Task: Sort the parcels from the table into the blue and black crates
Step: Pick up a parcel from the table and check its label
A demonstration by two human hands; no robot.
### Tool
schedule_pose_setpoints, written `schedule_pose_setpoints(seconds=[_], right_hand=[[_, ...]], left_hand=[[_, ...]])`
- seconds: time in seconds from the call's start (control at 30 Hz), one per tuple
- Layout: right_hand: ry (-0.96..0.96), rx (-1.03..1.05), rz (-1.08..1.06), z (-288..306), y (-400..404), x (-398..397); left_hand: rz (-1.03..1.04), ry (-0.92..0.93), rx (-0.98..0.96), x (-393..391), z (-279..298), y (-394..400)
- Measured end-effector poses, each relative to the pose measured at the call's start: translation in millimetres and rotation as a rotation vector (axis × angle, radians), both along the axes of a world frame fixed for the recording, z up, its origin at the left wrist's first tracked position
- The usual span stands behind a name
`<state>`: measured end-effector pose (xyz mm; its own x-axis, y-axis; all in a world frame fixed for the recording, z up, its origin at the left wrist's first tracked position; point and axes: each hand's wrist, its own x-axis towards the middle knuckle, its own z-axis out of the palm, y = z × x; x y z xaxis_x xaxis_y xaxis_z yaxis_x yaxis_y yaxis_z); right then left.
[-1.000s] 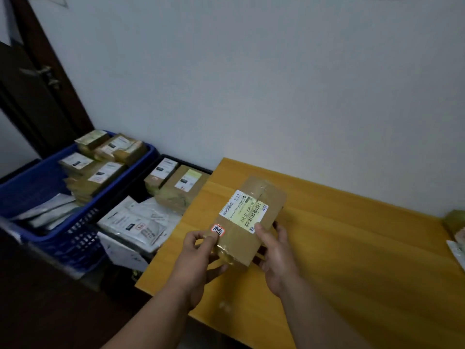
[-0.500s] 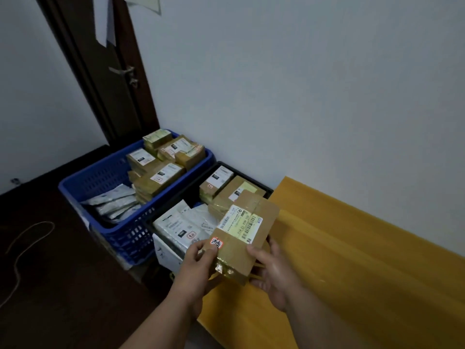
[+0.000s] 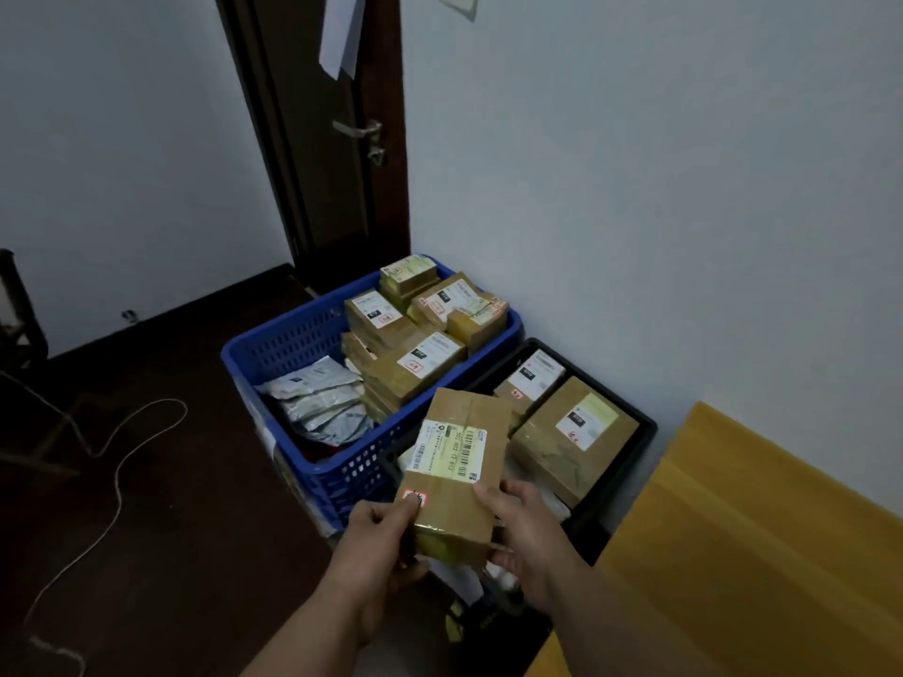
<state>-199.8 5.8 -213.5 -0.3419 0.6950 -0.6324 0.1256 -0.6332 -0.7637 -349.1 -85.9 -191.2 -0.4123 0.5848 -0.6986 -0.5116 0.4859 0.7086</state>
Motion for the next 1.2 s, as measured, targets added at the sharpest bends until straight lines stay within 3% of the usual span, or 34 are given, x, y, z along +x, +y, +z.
schedule_pose_setpoints(seconds=[0.1,0.3,0.53,0.83,1.03,1.2], right_hand=[[0.009,-0.050,-0.003,1,0,-60],[-0.056,-0.103,0.195,0,-5,-149],[-0.060,-0.106,0.127,-8,41,-201],[-0.028,-0.215,0.086,-30,131,-270],[-0.072,-0.149,0.022,-45,187,-306],[-0.083,-0.222,-0.019,-58,214,-323]], left_hand=[[0.042,-0.045,-0.009,-58,0,2],[0.090,-0.112,0.010,-147,-4,13],[-0.040,-0.085,-0.094,-202,-19,47],[0.023,-0.082,-0.191,-280,-30,132],[0.058,-0.134,-0.134,-298,-33,192],[0.012,-0.148,-0.148,-306,-44,241]])
